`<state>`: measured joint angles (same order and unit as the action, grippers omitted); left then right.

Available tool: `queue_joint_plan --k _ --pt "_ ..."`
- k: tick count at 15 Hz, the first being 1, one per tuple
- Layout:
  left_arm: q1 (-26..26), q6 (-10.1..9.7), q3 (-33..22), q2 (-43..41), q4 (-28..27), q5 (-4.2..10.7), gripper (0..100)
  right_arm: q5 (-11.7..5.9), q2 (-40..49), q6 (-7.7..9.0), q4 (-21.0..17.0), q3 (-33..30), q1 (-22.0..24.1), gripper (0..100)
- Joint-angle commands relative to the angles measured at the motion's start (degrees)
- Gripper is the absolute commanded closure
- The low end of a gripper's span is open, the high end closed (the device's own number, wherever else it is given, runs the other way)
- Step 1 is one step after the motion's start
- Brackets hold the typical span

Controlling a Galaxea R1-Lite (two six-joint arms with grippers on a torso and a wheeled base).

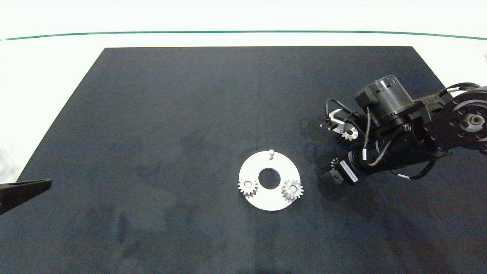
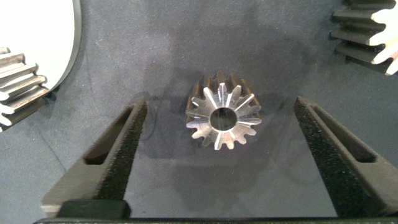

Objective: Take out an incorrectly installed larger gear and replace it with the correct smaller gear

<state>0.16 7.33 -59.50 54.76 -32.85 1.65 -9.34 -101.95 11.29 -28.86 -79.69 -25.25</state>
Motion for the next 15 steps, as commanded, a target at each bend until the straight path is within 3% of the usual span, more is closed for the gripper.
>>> queue_joint_plan --k 1,15 --pt "0.0 0.06 0.0 0.0 -0.2 0.02 0 -0.07 -0.5 0.05 0.0 0.1 0.5 12" --pt "0.6 0.06 0.0 0.0 -0.2 0.02 0 -0.15 -0.4 0.14 0.8 0.9 0.2 40"
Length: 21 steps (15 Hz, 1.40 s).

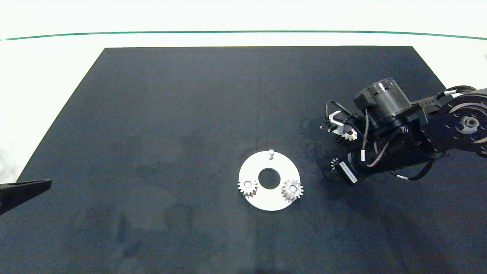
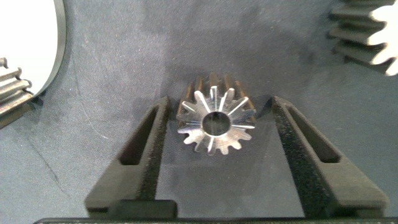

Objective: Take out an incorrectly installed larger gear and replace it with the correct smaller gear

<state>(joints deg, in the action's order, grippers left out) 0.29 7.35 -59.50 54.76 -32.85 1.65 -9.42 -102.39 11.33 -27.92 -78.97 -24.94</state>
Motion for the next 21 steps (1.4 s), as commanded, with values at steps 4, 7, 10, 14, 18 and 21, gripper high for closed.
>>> queue_joint_plan --k 4,7,10,14,18,21 --pt "0.6 0.03 0.0 -0.1 -0.2 0.02 0 -0.07 0.0 0.1 0.4 0.4 -0.1 48" --pt "0.6 0.03 0.0 -0.1 -0.2 0.02 0 -0.07 -0.1 0.1 1.7 1.0 -0.1 54" --pt "0.6 0.03 0.1 -0.1 -0.2 0.02 0 -0.07 -0.1 0.1 2.1 1.5 -0.1 60" --pt "0.5 0.03 0.1 -0.1 -0.2 0.02 0 -0.07 -0.1 0.1 2.1 1.5 -0.1 67" --pt "0.6 0.03 0.2 -0.1 -0.2 0.02 0 -0.07 0.6 0.19 2.8 3.8 -0.1 75" --pt "0.6 0.03 0.3 -0.3 -0.2 0.02 0 -0.33 2.3 0.19 3.7 4.4 -0.2 75"
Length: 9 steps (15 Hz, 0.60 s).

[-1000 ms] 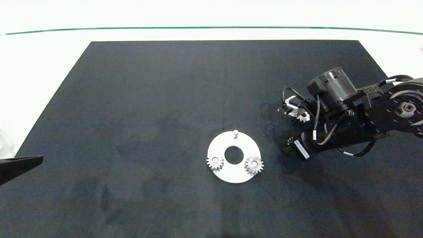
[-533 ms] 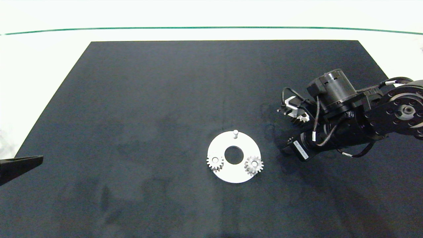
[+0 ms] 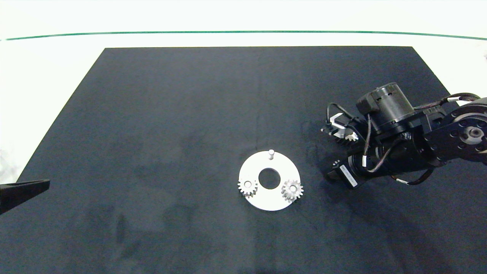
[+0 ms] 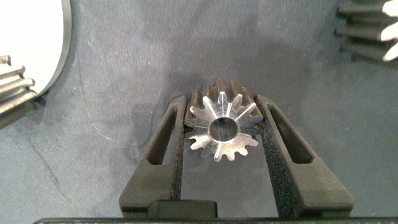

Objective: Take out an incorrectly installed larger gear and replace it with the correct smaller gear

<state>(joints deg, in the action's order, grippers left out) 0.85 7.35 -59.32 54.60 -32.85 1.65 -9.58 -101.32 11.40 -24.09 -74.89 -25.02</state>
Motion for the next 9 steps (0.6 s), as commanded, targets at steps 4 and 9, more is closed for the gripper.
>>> queue_joint_plan --k 4,9 --pt "0.0 0.03 0.1 -0.3 -0.2 0.02 0 -0.17 3.4 0.29 0.4 -0.4 -0.6 75" --pt "0.0 0.03 1.0 -1.0 -0.2 0.02 0 -0.26 3.8 0.47 0.3 -5.1 -3.8 75"
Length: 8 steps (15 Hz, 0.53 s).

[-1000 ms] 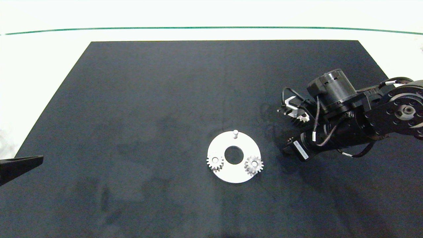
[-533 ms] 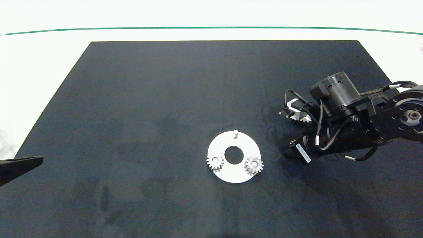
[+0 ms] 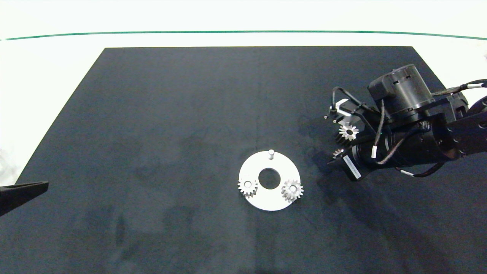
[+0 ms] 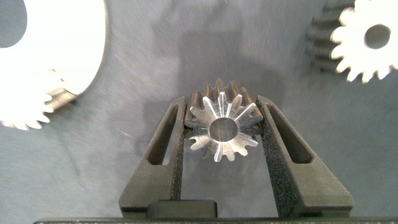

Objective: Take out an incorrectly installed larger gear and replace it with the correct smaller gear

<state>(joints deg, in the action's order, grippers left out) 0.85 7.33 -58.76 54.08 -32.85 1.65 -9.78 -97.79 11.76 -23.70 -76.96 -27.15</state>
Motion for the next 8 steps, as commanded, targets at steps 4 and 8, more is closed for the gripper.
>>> queue_joint_plan --k 4,8 --pt "0.0 -0.03 1.1 -1.3 -0.2 -0.15 0 -0.95 -2.0 0.45 -1.3 -10.1 -4.9 75" --pt "-0.5 0.06 1.0 -3.1 -0.2 -0.24 0 -1.03 -6.6 0.1 -6.2 -18.1 -7.1 75"
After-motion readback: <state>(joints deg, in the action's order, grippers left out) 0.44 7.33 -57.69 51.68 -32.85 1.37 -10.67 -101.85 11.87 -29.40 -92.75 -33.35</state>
